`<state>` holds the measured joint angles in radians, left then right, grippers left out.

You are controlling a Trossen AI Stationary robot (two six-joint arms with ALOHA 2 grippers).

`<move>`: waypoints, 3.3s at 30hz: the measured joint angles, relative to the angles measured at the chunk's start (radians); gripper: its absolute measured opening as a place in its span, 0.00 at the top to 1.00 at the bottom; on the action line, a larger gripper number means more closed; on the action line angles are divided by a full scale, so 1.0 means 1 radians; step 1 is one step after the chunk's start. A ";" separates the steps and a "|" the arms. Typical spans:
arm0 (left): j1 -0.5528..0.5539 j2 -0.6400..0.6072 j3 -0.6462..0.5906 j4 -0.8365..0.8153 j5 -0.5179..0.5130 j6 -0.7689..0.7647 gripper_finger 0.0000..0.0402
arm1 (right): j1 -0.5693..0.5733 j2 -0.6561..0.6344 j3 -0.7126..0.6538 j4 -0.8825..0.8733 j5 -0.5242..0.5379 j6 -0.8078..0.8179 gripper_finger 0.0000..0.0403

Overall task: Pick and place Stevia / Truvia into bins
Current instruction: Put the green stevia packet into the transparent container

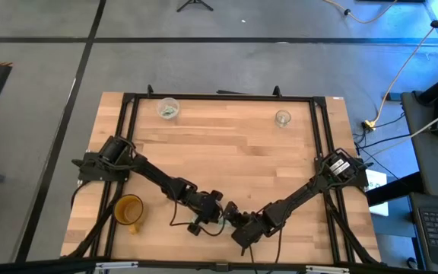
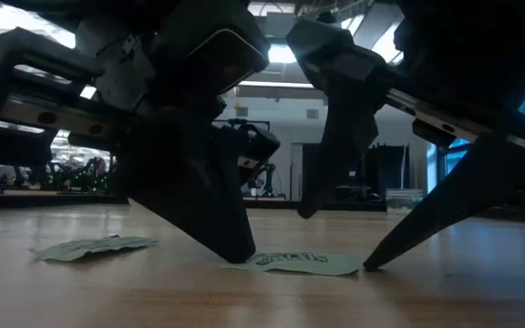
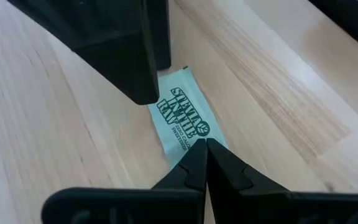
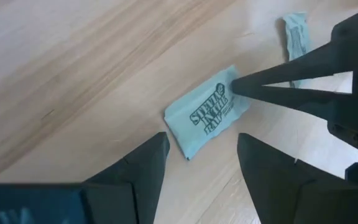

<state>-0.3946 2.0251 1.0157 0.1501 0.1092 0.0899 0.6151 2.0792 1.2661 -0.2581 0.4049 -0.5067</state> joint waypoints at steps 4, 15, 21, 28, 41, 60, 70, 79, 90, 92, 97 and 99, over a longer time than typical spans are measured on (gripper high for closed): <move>-0.003 0.000 -0.002 0.015 -0.020 0.049 1.00 | -0.002 0.000 -0.003 0.043 0.001 -0.048 0.49; -0.003 0.004 -0.005 0.064 -0.026 0.168 1.00 | -0.019 0.004 -0.015 0.119 -0.011 -0.143 0.49; -0.002 0.004 -0.004 0.065 -0.027 0.183 1.00 | -0.025 0.009 -0.017 0.188 -0.015 -0.179 0.49; -0.002 0.004 -0.004 0.072 -0.033 0.182 1.00 | -0.025 0.024 -0.017 0.241 -0.043 -0.170 0.49; -0.002 0.005 -0.003 0.090 -0.025 0.109 1.00 | -0.024 0.031 -0.015 0.233 0.009 0.029 0.54; -0.005 0.002 0.000 0.017 0.035 0.027 0.99 | -0.025 0.031 -0.015 0.218 0.039 0.187 0.71; -0.005 0.003 -0.003 0.028 0.045 -0.024 1.00 | -0.025 0.031 -0.015 0.218 0.039 0.190 0.71; -0.007 0.003 -0.002 0.021 0.093 -0.051 1.00 | -0.025 0.031 -0.015 0.219 0.039 0.192 0.71; -0.003 0.003 -0.003 0.021 0.080 -0.051 0.99 | -0.025 0.030 -0.015 0.235 -0.014 0.189 0.71; -0.003 0.003 -0.003 0.021 0.080 -0.055 0.99 | -0.025 0.030 -0.015 0.235 -0.014 0.189 0.71; -0.002 0.003 -0.003 0.021 0.098 -0.112 1.00 | -0.023 0.030 -0.015 0.237 -0.014 0.189 0.71; -0.002 0.003 -0.003 0.021 0.097 -0.130 0.99 | -0.023 0.030 -0.015 0.240 -0.014 0.189 0.71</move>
<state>-0.3965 2.0281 1.0130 0.1711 0.2062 -0.0404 0.5919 2.1094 1.2510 -0.0181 0.3908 -0.3176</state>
